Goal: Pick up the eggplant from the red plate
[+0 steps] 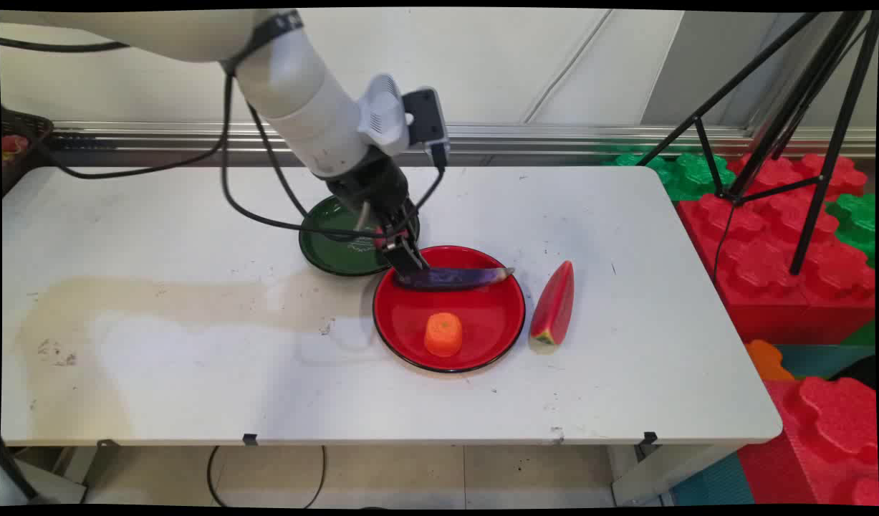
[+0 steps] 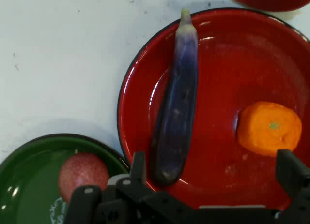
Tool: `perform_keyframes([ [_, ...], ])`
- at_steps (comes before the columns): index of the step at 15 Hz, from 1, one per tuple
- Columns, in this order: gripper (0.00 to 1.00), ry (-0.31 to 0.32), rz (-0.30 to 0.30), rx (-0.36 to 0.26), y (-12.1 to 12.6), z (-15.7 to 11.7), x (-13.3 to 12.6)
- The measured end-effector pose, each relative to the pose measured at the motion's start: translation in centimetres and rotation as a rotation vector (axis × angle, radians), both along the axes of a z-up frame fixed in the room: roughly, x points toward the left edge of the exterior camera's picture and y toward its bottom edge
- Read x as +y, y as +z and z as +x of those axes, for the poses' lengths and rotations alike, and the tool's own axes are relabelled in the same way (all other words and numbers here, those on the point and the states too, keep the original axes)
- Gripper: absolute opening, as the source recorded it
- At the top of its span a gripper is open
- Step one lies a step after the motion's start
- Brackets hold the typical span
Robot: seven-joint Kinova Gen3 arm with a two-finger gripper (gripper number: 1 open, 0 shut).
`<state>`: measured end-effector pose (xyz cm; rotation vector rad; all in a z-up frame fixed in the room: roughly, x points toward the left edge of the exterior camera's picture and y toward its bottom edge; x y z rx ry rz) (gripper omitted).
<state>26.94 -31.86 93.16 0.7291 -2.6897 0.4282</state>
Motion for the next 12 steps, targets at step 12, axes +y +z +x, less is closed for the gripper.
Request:
perform_keyframes([
  [12, 1.0, -0.04, 0.066, -0.087, -7.6, -3.5, -4.8],
])
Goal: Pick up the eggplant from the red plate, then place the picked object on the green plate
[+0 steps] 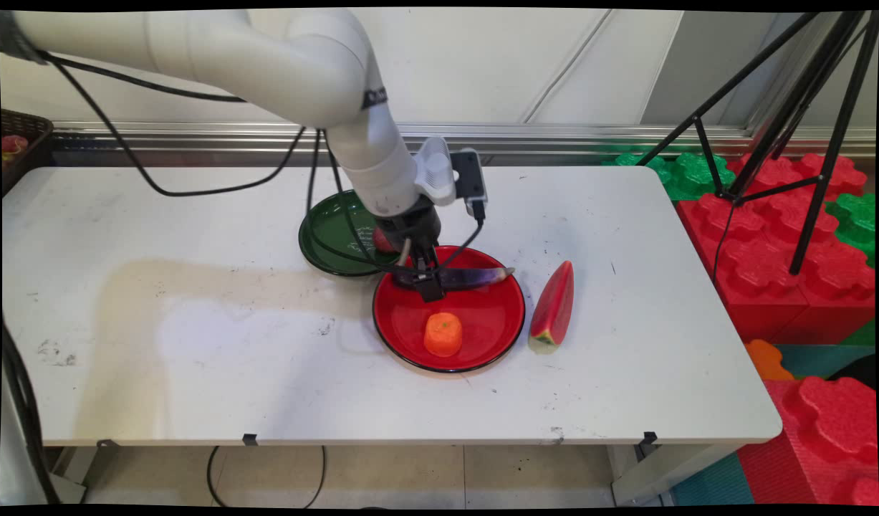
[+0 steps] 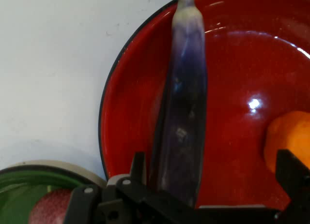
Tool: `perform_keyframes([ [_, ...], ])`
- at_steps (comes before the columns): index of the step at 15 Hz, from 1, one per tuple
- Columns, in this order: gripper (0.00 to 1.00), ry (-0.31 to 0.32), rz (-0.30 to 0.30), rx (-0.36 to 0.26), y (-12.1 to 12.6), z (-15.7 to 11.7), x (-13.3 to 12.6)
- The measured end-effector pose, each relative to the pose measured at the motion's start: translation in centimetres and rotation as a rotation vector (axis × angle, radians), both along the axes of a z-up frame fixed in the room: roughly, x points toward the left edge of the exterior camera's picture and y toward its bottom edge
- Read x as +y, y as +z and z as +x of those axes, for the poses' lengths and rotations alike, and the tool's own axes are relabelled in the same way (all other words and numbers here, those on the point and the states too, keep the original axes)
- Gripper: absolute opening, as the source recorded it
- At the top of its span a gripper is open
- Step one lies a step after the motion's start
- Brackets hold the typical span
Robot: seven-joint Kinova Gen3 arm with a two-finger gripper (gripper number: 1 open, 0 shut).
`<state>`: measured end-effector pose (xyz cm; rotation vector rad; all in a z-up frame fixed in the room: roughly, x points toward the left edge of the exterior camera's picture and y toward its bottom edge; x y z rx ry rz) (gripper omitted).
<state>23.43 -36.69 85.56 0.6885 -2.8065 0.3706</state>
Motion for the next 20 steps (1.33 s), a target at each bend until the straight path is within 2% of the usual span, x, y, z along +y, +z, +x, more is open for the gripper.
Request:
perform_keyframes([
  [5, 1.0, -0.02, 0.012, -0.034, -2.9, -0.8, -1.5],
  [13, 1.0, -0.044, -0.004, -0.049, -5.3, -1.4, -2.9],
  [14, 0.0, -0.049, -0.006, -0.049, -5.5, -1.5, -3.0],
  [20, 0.0, -0.079, -0.034, -0.056, -5.6, -1.5, -3.0],
])
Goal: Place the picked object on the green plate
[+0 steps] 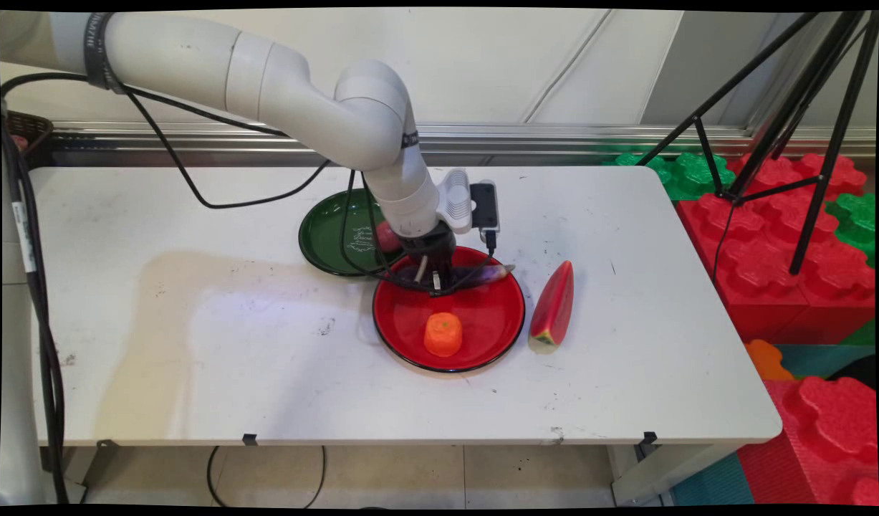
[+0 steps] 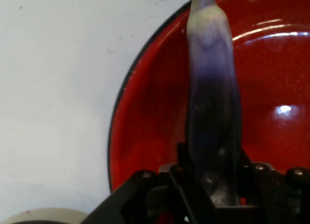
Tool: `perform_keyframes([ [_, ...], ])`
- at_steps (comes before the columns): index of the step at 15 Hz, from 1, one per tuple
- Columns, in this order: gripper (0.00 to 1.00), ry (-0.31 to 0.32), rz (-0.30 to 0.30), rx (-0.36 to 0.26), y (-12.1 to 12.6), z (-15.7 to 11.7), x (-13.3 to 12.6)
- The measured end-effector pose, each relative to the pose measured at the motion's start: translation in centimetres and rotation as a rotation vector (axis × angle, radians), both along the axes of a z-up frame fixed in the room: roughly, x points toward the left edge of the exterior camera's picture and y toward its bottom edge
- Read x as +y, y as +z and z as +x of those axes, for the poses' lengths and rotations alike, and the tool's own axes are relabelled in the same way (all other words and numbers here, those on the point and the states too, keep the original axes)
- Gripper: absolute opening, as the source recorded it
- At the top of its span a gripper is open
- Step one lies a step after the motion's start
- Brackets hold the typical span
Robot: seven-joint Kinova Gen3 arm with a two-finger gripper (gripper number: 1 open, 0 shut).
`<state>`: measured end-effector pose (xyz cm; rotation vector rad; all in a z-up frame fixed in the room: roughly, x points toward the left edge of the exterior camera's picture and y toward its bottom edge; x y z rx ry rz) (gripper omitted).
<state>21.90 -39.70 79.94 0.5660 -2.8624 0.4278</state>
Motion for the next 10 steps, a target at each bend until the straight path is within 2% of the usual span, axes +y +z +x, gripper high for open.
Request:
perform_keyframes([
  [4, 0.0, 0.005, -0.03, 0.006, 1.7, 0.4, 0.5],
  [7, 0.0, 0.013, -0.051, 0.013, 4.1, 0.9, 1.2],
  [10, 0.0, 0.033, -0.068, 0.028, 7.6, 2.0, 2.4],
])
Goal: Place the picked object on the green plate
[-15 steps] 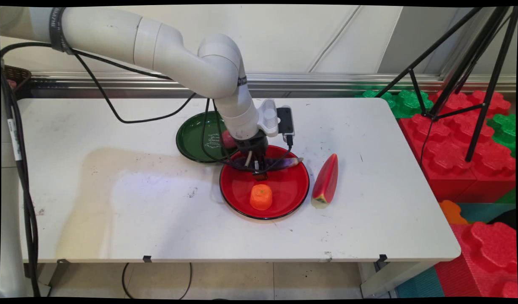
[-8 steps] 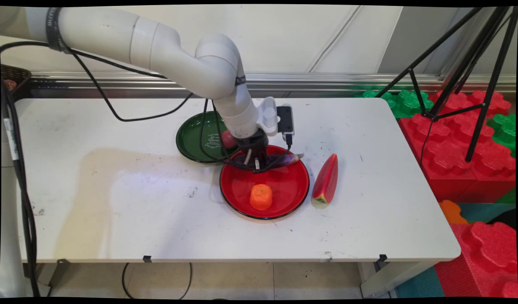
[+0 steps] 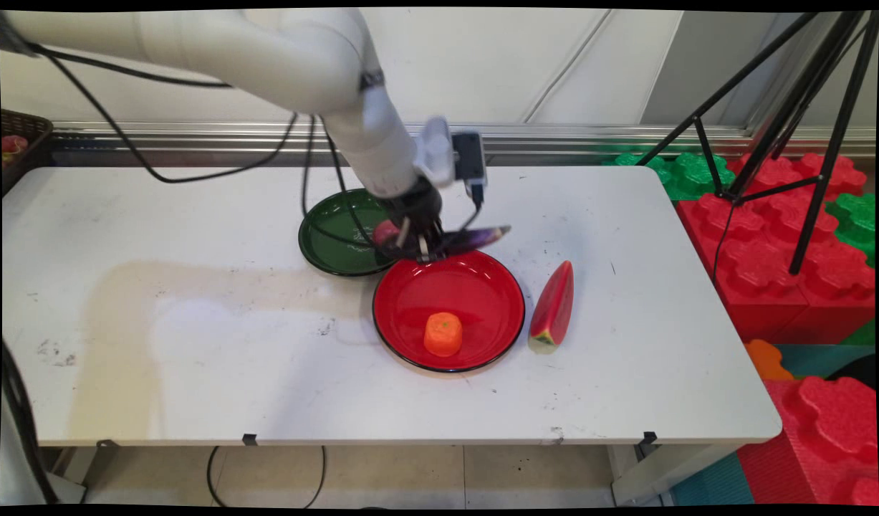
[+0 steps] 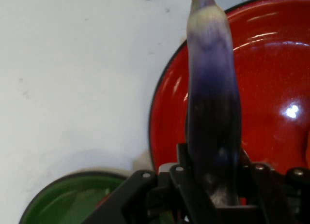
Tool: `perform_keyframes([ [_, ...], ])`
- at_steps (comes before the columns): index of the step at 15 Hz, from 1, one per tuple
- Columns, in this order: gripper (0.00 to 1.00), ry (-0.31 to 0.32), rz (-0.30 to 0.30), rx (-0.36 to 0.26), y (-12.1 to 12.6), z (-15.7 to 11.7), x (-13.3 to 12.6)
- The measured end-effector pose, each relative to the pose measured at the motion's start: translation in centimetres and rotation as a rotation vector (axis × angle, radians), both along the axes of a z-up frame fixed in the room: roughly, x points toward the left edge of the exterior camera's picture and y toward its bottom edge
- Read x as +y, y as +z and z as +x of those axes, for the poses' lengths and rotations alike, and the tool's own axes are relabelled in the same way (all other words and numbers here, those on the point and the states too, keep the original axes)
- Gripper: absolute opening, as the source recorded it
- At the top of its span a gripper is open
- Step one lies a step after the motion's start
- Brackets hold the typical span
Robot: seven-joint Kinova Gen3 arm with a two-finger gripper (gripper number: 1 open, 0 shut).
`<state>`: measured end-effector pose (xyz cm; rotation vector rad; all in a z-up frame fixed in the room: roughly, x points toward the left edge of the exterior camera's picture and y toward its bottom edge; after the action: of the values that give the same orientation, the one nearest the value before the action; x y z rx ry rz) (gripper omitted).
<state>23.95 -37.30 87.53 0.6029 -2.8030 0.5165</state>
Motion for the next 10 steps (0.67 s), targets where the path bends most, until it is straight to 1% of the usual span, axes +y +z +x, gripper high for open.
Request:
perform_keyframes([
  [3, 0.0, 0.033, -0.01, 0.017, 3.0, 1.7, 1.0],
  [6, 0.0, 0.068, -0.015, 0.03, 5.4, 3.8, 2.1],
  [10, 0.0, 0.159, -0.017, 0.053, 8.8, 7.8, 4.0],
])
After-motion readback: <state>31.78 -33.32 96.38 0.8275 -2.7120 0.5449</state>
